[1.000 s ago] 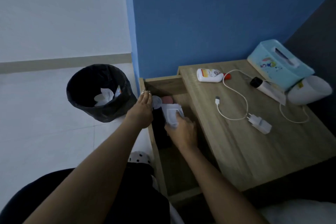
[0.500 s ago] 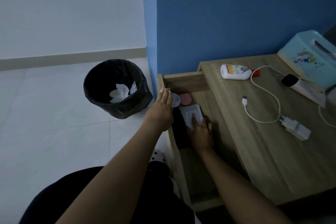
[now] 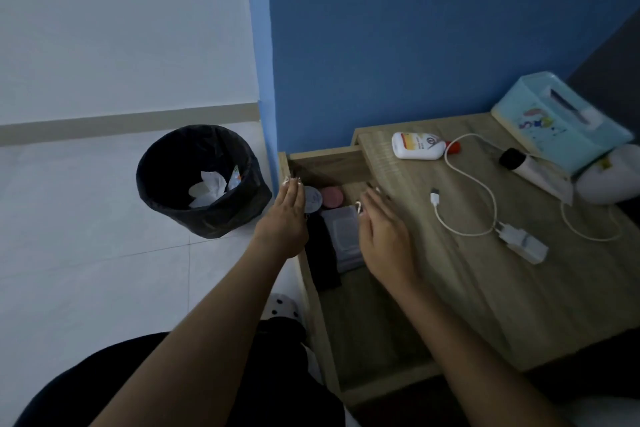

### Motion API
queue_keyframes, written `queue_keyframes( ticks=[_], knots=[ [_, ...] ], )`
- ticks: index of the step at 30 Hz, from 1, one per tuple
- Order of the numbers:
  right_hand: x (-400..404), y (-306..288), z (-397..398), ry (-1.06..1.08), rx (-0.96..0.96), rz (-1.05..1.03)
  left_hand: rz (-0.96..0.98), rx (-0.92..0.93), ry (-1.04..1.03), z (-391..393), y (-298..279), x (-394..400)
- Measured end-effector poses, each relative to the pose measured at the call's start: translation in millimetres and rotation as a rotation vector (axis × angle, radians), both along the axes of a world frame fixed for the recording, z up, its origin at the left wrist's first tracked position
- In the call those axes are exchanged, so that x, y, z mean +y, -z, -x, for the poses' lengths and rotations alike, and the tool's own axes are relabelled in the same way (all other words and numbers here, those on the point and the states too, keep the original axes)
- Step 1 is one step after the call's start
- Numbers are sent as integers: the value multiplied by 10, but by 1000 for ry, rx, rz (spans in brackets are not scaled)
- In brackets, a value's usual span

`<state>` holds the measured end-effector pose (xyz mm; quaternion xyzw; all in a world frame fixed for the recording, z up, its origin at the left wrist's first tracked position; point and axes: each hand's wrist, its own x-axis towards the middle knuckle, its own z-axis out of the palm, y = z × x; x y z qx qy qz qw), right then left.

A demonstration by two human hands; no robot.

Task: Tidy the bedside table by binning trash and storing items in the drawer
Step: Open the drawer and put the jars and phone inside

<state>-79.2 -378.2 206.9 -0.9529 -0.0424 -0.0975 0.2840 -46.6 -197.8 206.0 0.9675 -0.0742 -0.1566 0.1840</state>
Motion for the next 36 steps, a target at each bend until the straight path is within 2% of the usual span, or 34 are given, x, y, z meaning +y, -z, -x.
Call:
queue_keyframes(
  ticks=[2,6,9,16,20,24,27,31,36],
  knots=[
    [-318,-15,-78,46,-83,64,0,-3,7,-4,6,-10],
    [-766,103,-111,52,4,157,-20,-16,23,-8,15,-26],
    [-834,186,-104,11,-14,256,-41,-28,20,6,-3,-38],
    [-834,177,-123,20,30,334,-78,-68,40,19,40,-52],
    [-818,170,-132,15,40,352,63,-69,-29,-28,59,-91],
    [-814,158,-140,20,50,348,235,-127,-242,-105,90,-150],
    [-811,152,-147,30,69,348,327,-61,-368,-214,79,-225],
    [-808,143,-140,29,63,356,238,-37,-456,-316,53,-258],
    [-815,142,-141,25,50,360,150,-57,-348,-429,84,-312]
  ],
)
